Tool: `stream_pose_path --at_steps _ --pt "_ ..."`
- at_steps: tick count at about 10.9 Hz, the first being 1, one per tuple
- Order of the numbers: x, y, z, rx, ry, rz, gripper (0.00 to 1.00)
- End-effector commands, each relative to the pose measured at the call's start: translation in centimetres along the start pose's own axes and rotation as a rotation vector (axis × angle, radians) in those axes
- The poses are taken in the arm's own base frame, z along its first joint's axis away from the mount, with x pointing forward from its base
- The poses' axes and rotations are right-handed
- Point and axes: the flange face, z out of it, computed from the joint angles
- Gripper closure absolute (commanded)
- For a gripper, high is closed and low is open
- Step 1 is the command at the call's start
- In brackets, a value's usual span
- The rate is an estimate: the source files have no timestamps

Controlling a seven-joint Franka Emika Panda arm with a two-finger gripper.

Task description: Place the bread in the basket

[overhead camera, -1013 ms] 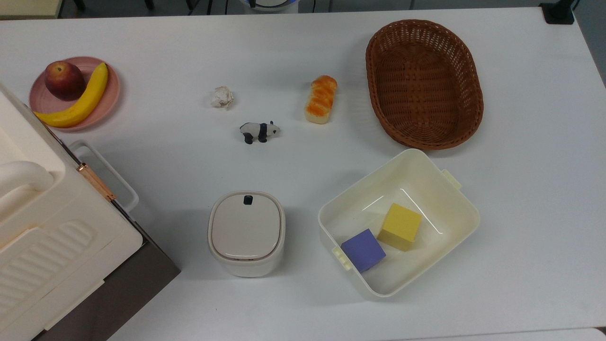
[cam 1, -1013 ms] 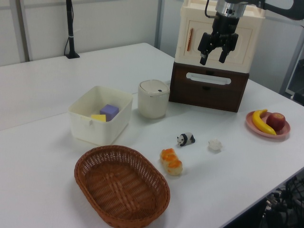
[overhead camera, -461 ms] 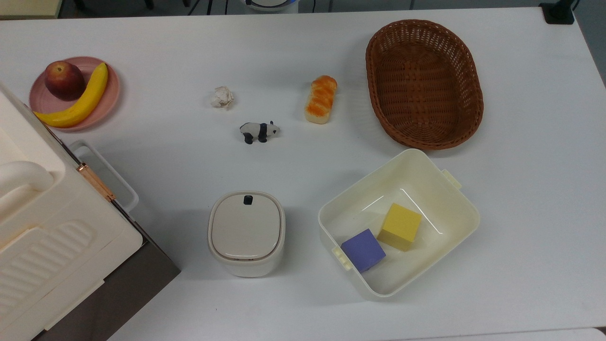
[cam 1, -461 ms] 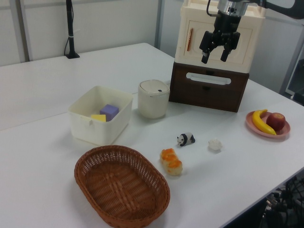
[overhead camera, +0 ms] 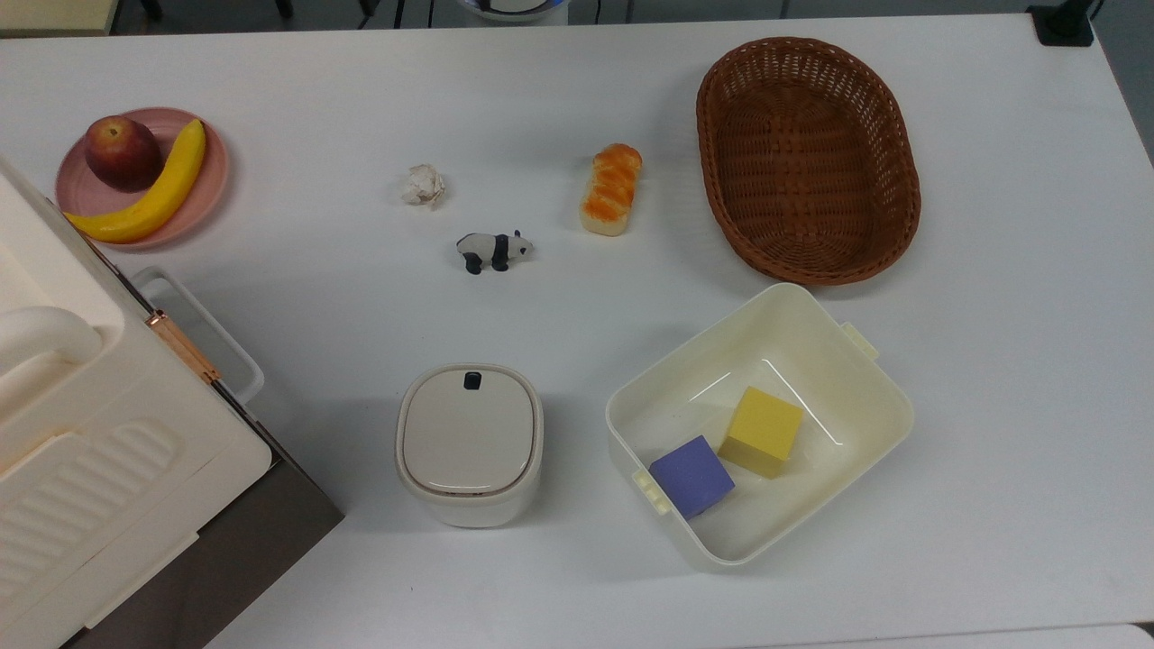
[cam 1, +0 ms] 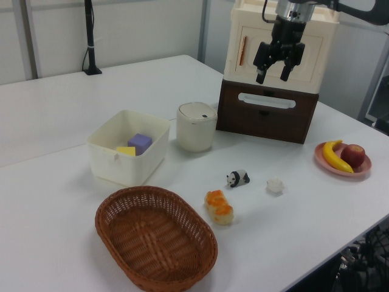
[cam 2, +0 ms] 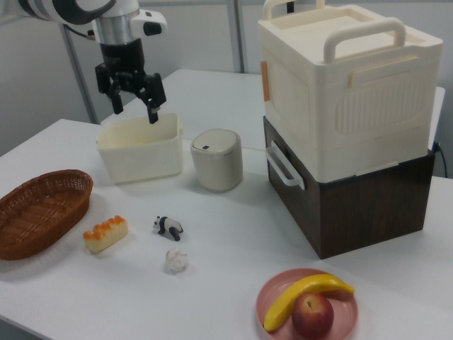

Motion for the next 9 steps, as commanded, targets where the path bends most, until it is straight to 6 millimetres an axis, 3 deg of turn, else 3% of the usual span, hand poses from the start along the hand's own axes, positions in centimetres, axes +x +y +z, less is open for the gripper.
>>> stream_pose_path --at_steps 1,2,6,9 --pt "-1.5 -4.5 3.4 -0.022 -0.086 -0.094 0.0" --pt "-2.8 -5.8 4.5 -0.026 -0.081 -0.117 0.0" --pt "-4.6 -9.6 9.3 -0.064 -0.083 0.016 0.0" --pt "-4.0 -11.2 12.8 -0.06 -0.077 0.086 0.0"
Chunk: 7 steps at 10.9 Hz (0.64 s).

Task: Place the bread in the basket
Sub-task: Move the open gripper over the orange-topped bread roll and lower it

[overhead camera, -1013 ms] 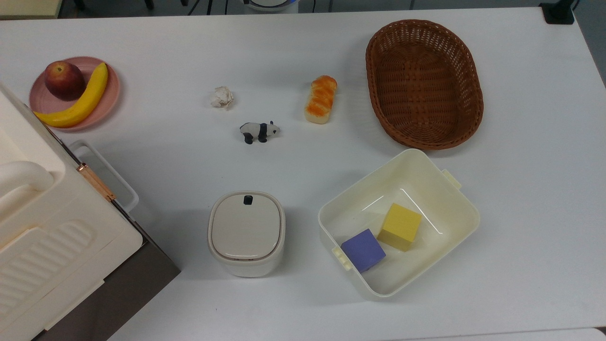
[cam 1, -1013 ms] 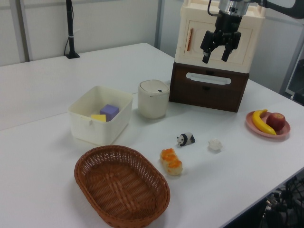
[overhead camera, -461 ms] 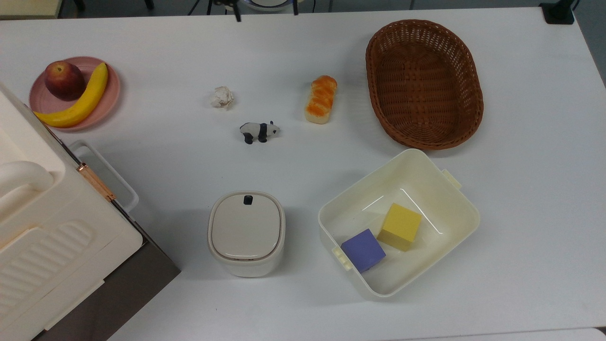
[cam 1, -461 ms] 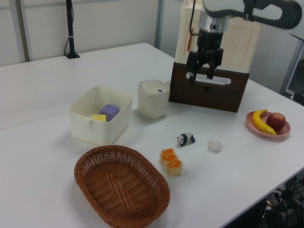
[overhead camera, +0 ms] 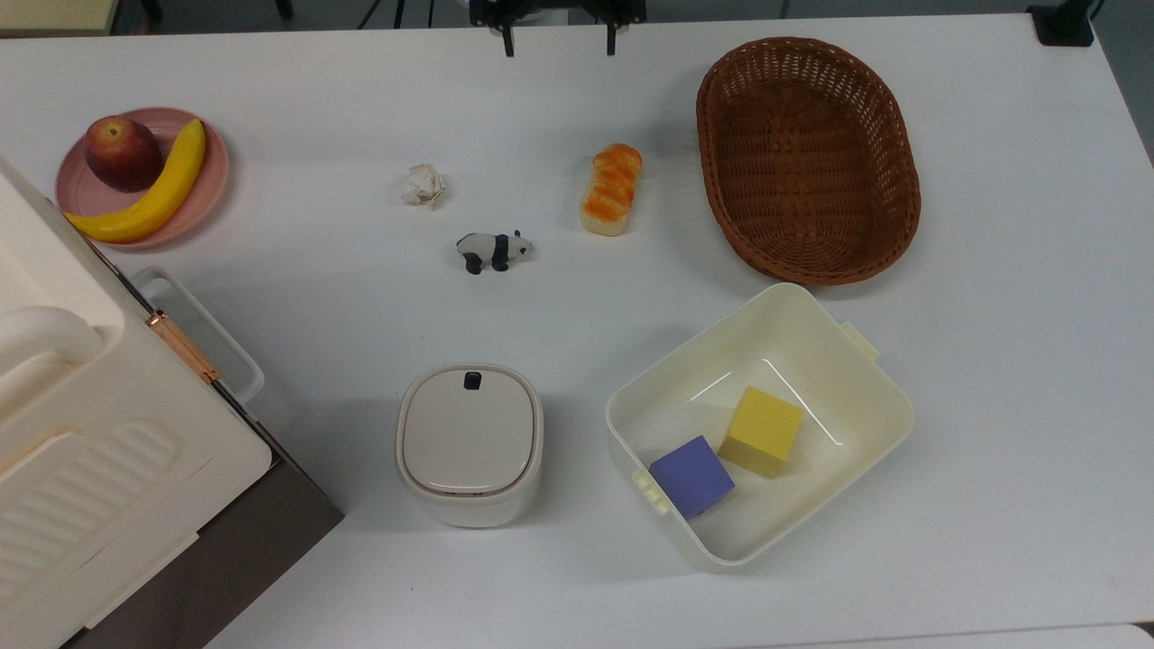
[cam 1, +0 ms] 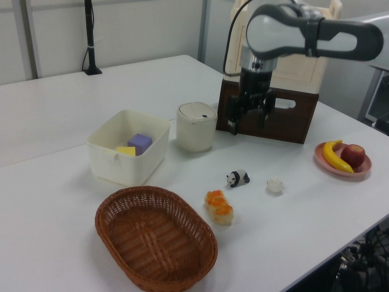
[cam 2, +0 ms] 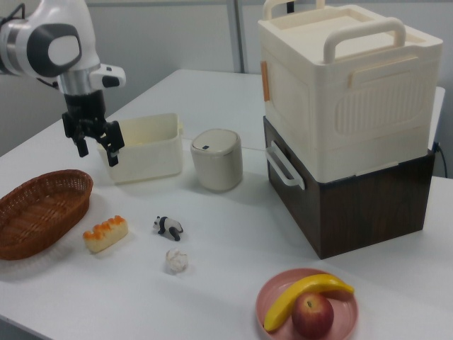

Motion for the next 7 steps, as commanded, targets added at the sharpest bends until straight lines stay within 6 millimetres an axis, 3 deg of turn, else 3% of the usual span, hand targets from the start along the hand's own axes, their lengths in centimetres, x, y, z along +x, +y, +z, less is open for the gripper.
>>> stream_pose_path --at_steps 1,3,7 --pt "0.4 -1.1 3.6 -0.008 0.009 0.1 0.0" --pt "1.2 -3.2 7.0 -0.009 -0.016 0.118 0.0" --pt "2.4 -4.4 10.8 -0.017 -0.074 0.129 0.0"
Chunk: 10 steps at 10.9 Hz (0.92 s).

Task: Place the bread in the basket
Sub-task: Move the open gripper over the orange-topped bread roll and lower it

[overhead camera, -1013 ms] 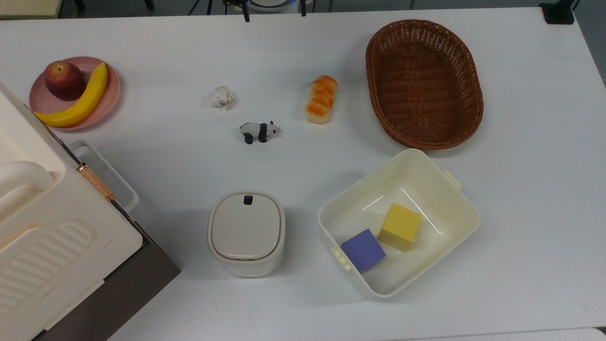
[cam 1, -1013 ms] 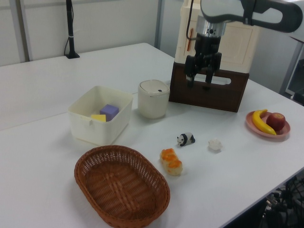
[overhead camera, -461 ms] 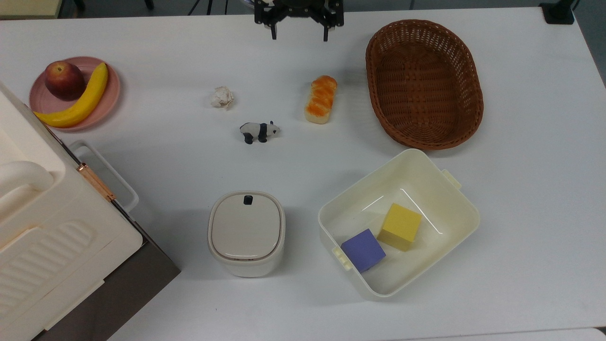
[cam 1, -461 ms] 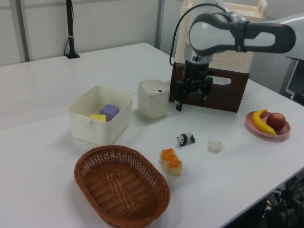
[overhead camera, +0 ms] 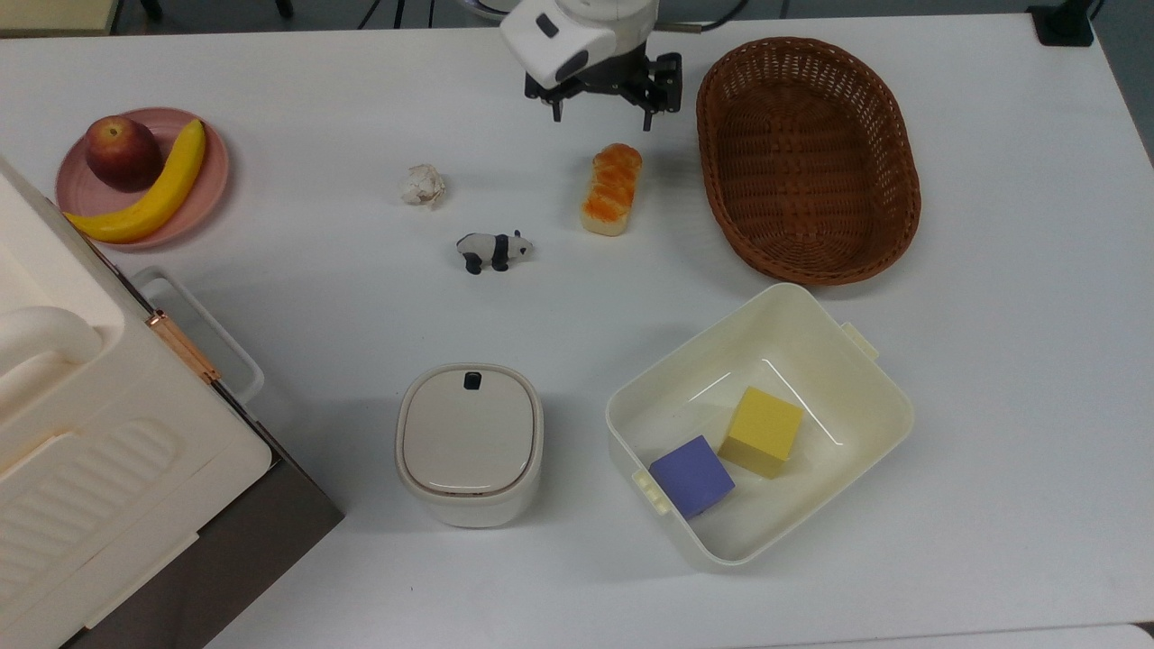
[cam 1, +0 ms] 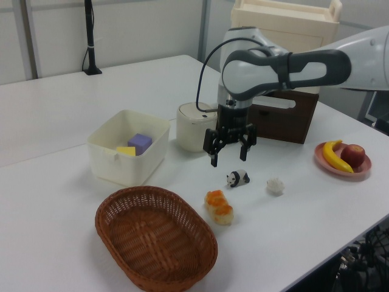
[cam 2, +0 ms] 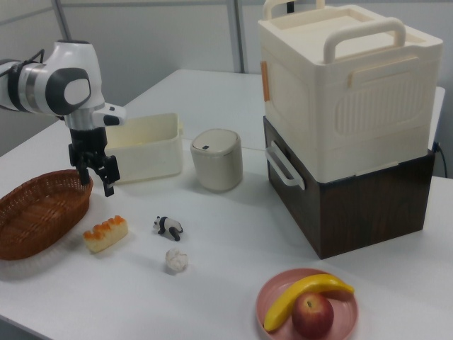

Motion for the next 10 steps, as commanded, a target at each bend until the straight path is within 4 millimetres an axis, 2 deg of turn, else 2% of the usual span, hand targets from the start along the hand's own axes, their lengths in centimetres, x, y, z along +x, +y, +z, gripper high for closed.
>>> stream_pose_path --at_steps 1,6,10 --pt "1.0 -1.1 2.5 -0.017 0.001 0.016 0.0" --pt "1.9 -2.7 7.1 -0.075 -0.045 -0.006 0.0" --pt "2.0 -4.6 12.0 -0.146 -0.104 -0.069 0.0"
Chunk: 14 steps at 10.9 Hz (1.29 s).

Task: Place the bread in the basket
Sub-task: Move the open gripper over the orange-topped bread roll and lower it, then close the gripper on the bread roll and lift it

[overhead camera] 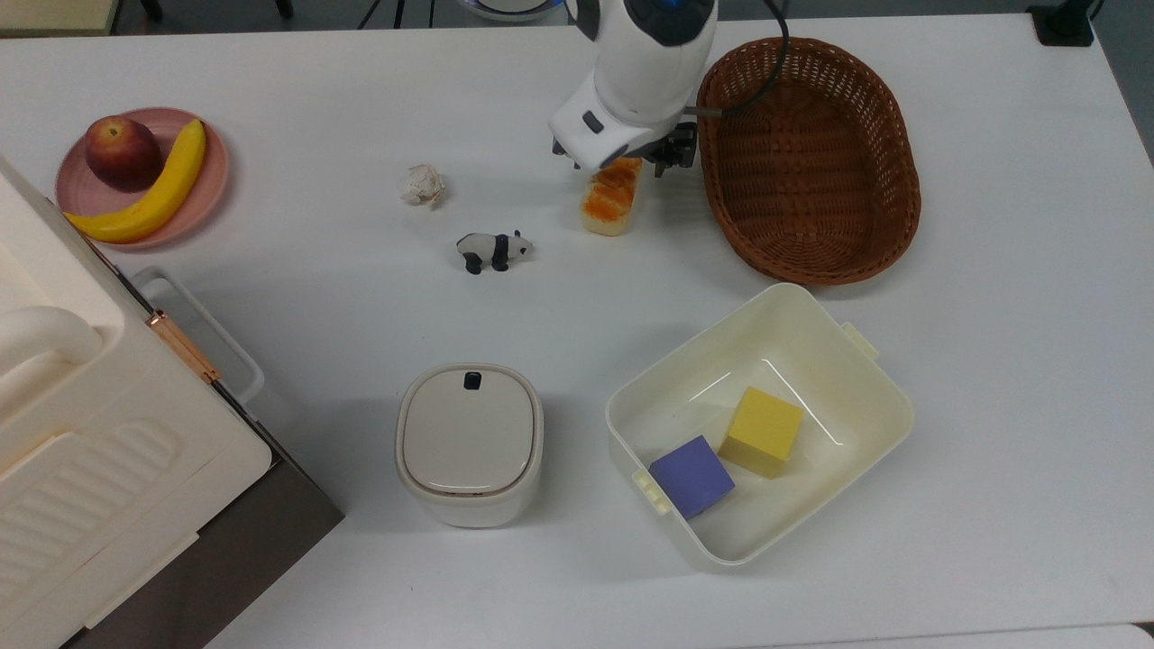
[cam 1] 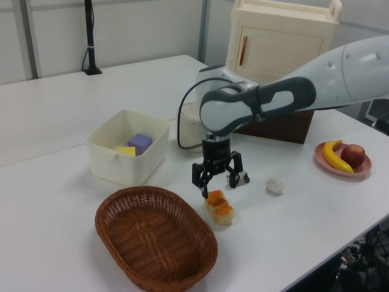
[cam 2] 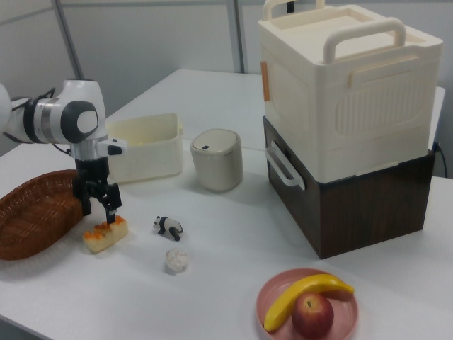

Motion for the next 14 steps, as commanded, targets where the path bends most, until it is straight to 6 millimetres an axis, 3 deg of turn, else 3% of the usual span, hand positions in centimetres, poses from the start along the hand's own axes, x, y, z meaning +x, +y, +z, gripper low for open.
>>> stream_pose_path --at_steps 1,4,5,6,11,13,14 --pt "0.7 -1.6 2.5 -0.041 0.018 -0.019 0.0" --pt "1.4 -1.7 3.4 -0.055 0.038 -0.034 0.01" --pt "1.5 -1.5 3.4 -0.058 0.044 -0.033 0.54" --pt "2.0 -1.2 3.1 -0.047 0.07 -0.027 1.0" --pt "2.1 -1.2 2.4 -0.042 0.089 -0.031 1.0" --pt "2.1 -0.3 -1.0 -0.027 0.144 -0.01 1.0" --pt "2.0 1.1 -3.1 -0.015 0.177 0.015 1.0"
